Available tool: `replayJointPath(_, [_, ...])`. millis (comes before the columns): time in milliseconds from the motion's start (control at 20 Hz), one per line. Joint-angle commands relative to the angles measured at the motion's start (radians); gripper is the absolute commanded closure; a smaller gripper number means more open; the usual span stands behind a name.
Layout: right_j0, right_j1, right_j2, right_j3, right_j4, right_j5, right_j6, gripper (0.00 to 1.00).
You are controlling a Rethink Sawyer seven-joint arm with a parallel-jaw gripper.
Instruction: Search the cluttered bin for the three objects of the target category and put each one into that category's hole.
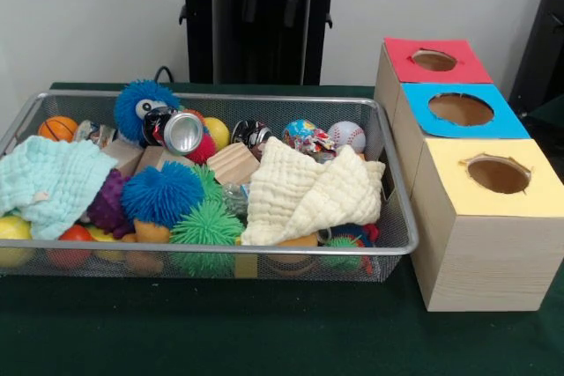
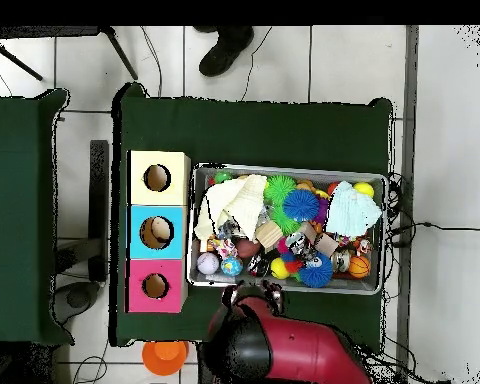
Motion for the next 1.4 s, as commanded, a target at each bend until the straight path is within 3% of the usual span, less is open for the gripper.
replayJointPath(50, [-0.142, 0.145, 0.138, -0.126, -0.144, -0.078, -0.077, 0.00])
replayJointPath(1100, [-0.517, 0.328, 0.416, -0.315, -0.429, 0.029, -0.232, 0.00])
replayJointPath(1400, [-0.562, 0.386, 0.459, -0.380, -0.518, 0.058, -0.256, 0.00])
